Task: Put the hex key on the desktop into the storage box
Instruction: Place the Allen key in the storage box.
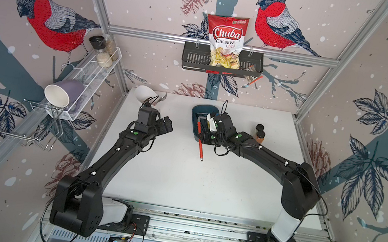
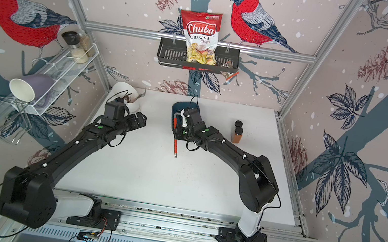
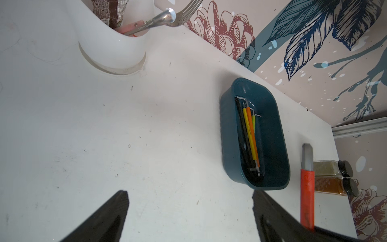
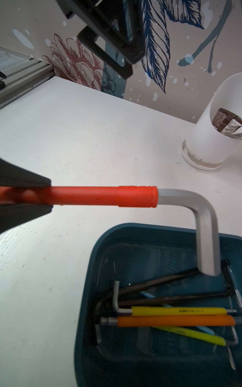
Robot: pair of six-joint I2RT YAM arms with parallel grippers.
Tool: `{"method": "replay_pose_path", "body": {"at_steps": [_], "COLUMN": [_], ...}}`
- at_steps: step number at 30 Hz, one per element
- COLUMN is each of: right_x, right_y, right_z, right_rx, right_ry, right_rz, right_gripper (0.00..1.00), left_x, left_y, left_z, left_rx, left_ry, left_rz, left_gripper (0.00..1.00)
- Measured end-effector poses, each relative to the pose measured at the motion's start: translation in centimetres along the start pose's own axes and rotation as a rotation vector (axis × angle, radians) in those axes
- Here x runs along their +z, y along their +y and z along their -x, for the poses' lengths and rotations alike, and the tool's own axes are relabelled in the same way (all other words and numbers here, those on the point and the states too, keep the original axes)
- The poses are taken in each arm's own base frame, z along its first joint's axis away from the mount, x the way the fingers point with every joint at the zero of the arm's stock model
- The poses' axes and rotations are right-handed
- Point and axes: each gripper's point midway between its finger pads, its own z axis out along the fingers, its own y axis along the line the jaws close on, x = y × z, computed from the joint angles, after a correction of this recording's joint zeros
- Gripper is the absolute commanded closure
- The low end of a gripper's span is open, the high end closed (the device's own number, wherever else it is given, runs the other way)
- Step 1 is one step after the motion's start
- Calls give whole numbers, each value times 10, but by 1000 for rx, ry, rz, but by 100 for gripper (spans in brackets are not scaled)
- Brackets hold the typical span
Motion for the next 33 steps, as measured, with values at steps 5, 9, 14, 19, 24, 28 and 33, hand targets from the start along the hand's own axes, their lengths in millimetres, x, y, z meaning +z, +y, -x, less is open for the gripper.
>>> {"method": "replay_pose_path", "body": {"at_steps": [5,9,14,19,24,28,33], "right_x": [7,16,29,44,64,82,99], "right_y": [-21,-37,-65,-93,-110,-132,-152], "right_z": [30,53,77,107,126,127,121], "right_rx": [12,17,36,43,38,56,102], "right_ry": [-21,-26,-27,-38,-42,-35,-22], "right_rz": [-3,-15,-39,-72,-81,-88,-72], "right_gripper": [100,100,100,100,100,100,100], "left_x": [2,7,14,16,22,26,27], "left_y": [-3,-7,-14,-21,-22,-29,-35], "left_z": [-7,-13,-21,-22,-31,-37,-42], "left_rx": [2,11,26,36,42,54,65], "left_ry": [11,27,57,54,86,96,107], "left_rz": [-11,-23,-42,-65,-70,-86,-97], "left_gripper": [4,4,4,4,4,4,4]}}
